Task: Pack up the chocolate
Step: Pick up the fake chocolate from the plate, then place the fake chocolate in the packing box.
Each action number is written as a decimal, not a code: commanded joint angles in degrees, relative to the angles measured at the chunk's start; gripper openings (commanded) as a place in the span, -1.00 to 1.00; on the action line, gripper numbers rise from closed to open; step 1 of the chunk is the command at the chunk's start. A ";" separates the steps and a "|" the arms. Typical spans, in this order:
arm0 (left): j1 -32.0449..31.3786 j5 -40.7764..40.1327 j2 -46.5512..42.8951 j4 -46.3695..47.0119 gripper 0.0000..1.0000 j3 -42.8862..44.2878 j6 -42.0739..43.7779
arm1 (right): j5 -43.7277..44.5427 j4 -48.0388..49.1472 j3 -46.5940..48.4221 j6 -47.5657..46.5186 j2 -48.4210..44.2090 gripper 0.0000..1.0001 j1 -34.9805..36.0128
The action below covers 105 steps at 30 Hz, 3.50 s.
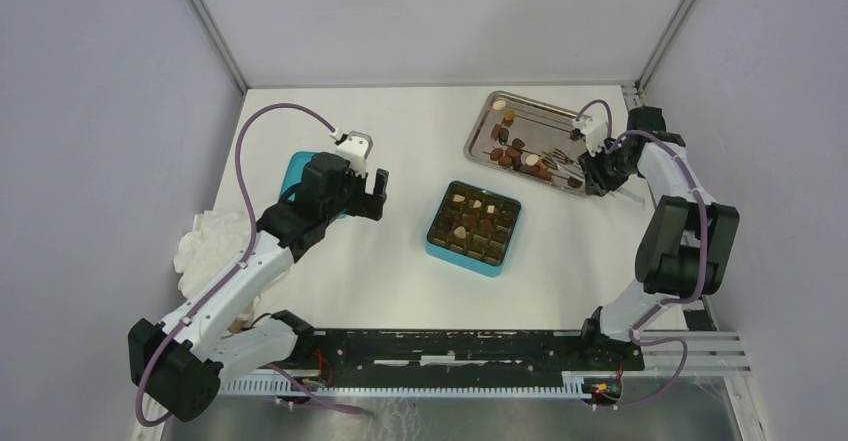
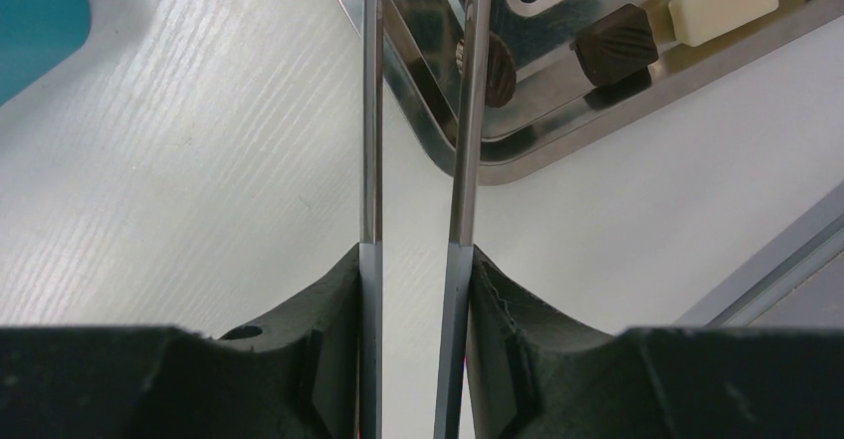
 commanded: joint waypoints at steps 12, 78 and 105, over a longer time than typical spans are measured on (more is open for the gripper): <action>0.45 1.06 -0.43 1.71 0.99 -0.05 2.25 | 0.38 -1.67 5.26 -0.66 3.63 -0.14 0.40; -8.37 19.03 24.98 15.62 0.30 3.89 -24.82 | -33.58 -23.87 -17.68 -33.23 -31.23 -1.00 1.14; -11.73 9.97 16.96 16.12 0.28 -1.99 -23.77 | -14.49 -5.05 -27.18 -19.60 -35.27 -0.89 16.19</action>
